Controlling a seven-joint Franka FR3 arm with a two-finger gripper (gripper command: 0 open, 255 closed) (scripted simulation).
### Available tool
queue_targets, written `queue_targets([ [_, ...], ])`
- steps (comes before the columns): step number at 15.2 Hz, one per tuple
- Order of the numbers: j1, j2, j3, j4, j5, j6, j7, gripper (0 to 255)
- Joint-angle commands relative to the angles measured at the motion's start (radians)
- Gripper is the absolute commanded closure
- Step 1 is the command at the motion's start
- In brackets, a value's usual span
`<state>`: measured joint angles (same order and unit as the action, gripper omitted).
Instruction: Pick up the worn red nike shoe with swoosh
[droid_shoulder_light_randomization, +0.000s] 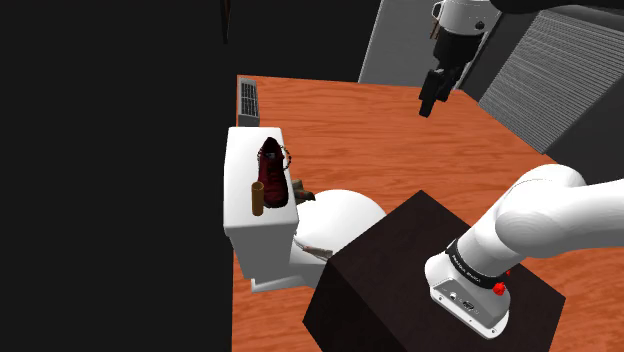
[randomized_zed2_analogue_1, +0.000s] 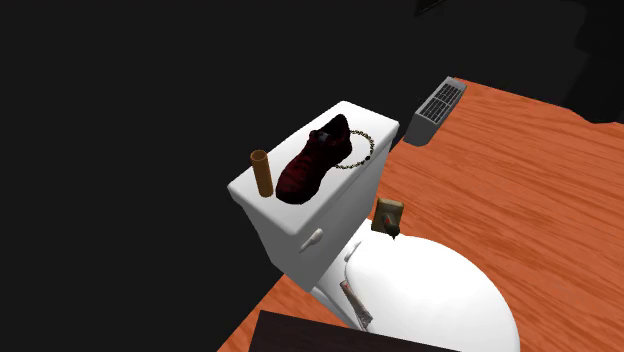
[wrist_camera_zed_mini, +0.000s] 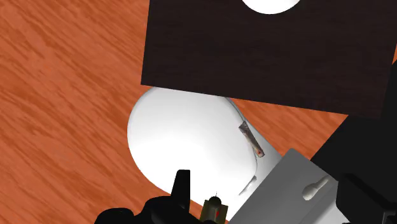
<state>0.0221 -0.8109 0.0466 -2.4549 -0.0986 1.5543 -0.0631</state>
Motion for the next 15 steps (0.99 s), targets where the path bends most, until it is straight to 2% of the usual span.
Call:
queue_targets([
  [1, 0.000, 0.000, 0.000, 0.000, 0.000, 0.000, 0.000, 0],
  [8, 0.008, 0.158, 0.074, -0.053, 0.098, 0.218, 0.169, 0],
  [15, 0.011, 0.380, 0.144, -0.034, 0.165, 0.441, 0.321, 0],
])
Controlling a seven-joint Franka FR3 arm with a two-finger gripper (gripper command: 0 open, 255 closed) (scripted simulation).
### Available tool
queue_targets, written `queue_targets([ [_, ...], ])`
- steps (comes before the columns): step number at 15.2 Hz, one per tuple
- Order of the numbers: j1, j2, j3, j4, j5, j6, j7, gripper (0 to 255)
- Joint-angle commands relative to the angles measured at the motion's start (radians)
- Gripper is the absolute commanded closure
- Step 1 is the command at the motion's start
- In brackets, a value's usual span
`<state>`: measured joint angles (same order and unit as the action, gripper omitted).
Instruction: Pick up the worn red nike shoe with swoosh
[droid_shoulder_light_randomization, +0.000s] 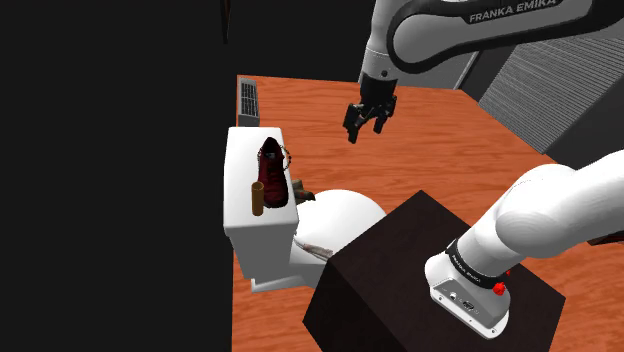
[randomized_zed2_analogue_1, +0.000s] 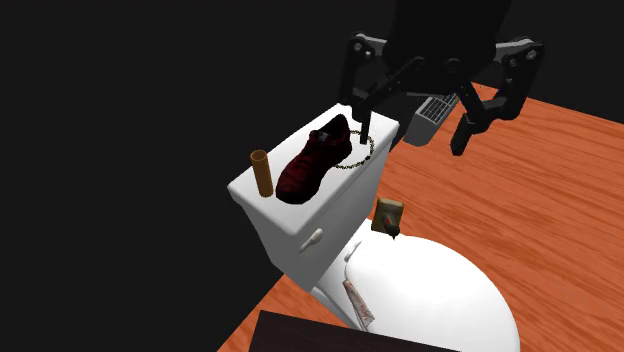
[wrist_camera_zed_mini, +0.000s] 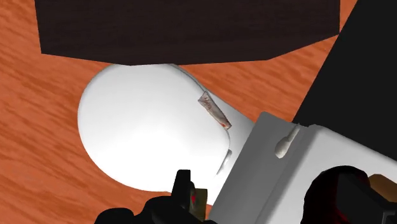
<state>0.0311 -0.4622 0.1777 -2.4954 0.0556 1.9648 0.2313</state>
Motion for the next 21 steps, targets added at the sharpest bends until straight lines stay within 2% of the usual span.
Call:
queue_targets([
  [1, 0.002, 0.067, 0.022, 0.015, 0.017, 0.060, 0.048, 0],
  [11, 0.003, 0.449, 0.088, 0.180, 0.022, 0.317, 0.259, 0],
  [21, 0.050, 0.836, 0.075, 0.474, -0.031, 0.457, 0.452, 0],
])
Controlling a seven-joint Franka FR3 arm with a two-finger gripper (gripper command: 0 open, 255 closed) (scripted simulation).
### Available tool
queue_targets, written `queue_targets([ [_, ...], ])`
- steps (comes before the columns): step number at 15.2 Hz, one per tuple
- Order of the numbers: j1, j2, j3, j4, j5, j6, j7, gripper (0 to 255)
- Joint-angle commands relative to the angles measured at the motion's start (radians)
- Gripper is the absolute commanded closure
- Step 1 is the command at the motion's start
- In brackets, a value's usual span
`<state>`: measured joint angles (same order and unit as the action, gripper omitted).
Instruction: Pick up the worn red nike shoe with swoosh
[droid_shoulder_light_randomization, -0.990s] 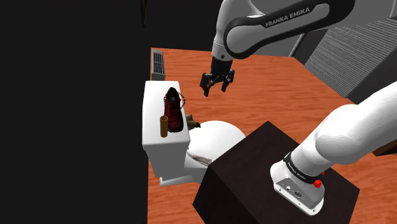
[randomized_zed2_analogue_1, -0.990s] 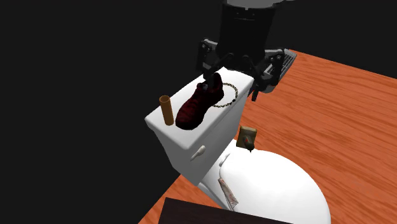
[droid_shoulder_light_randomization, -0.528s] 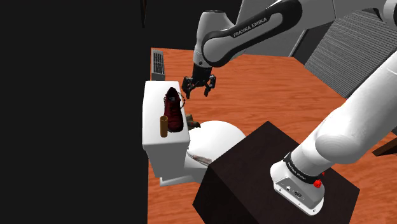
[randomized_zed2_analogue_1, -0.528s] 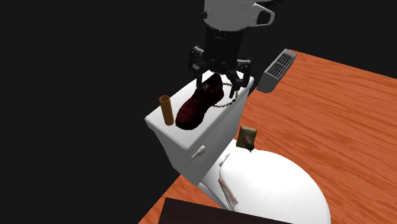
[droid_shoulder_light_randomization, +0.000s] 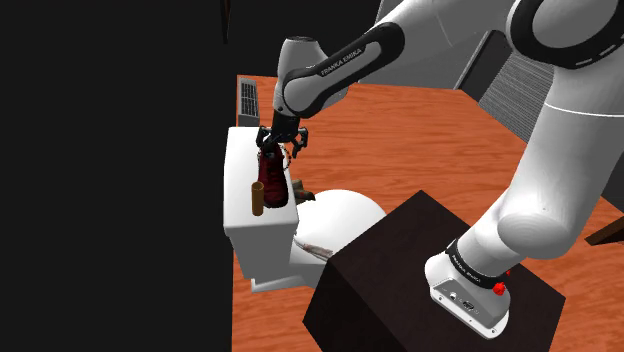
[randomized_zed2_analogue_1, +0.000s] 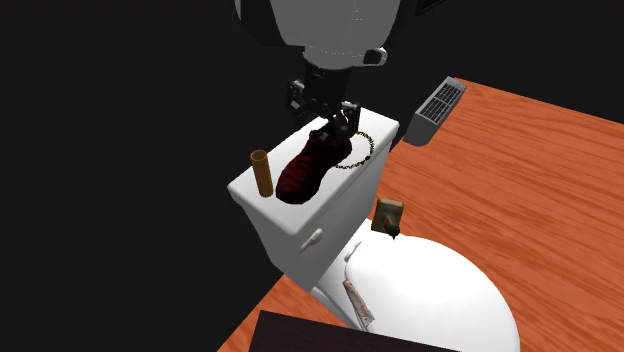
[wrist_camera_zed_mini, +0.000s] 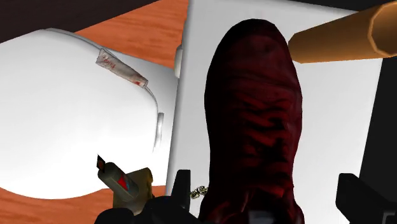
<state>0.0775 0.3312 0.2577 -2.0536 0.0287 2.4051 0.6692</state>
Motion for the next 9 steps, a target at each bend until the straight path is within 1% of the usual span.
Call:
queue_targets([
  [1, 0.007, 0.062, -0.008, 0.050, -0.006, 0.020, 0.022, 0],
  [9, 0.018, 0.136, -0.020, 0.044, -0.022, 0.099, 0.025, 0],
])
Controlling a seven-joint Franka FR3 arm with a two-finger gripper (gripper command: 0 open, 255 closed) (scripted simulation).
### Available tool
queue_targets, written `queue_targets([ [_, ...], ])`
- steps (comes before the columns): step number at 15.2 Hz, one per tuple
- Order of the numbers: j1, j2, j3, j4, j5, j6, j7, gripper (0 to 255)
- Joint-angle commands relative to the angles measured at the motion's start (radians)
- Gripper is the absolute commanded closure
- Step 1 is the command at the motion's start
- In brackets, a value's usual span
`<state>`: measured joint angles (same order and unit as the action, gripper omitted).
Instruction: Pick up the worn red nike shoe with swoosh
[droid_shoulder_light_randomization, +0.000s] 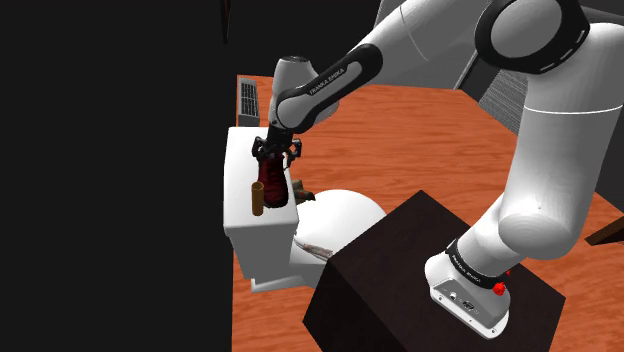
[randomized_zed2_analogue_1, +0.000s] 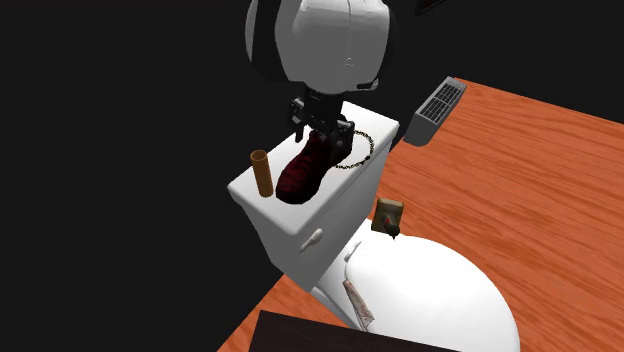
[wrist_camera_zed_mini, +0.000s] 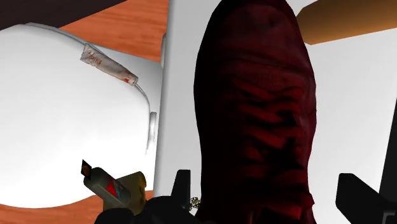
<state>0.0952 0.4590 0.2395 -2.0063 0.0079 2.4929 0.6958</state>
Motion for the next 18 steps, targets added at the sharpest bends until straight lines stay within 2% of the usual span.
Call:
queue_targets([
  [1, 0.000, 0.008, -0.002, -0.003, -0.002, 0.011, -0.001, 0],
  [2, -0.002, 0.005, -0.001, -0.007, 0.000, 0.013, -0.003, 255],
  [11, 0.000, 0.008, -0.002, -0.003, -0.002, 0.011, -0.001, 255],
  [18, -0.009, -0.061, 0.009, 0.002, 0.014, -0.062, -0.005, 255],
])
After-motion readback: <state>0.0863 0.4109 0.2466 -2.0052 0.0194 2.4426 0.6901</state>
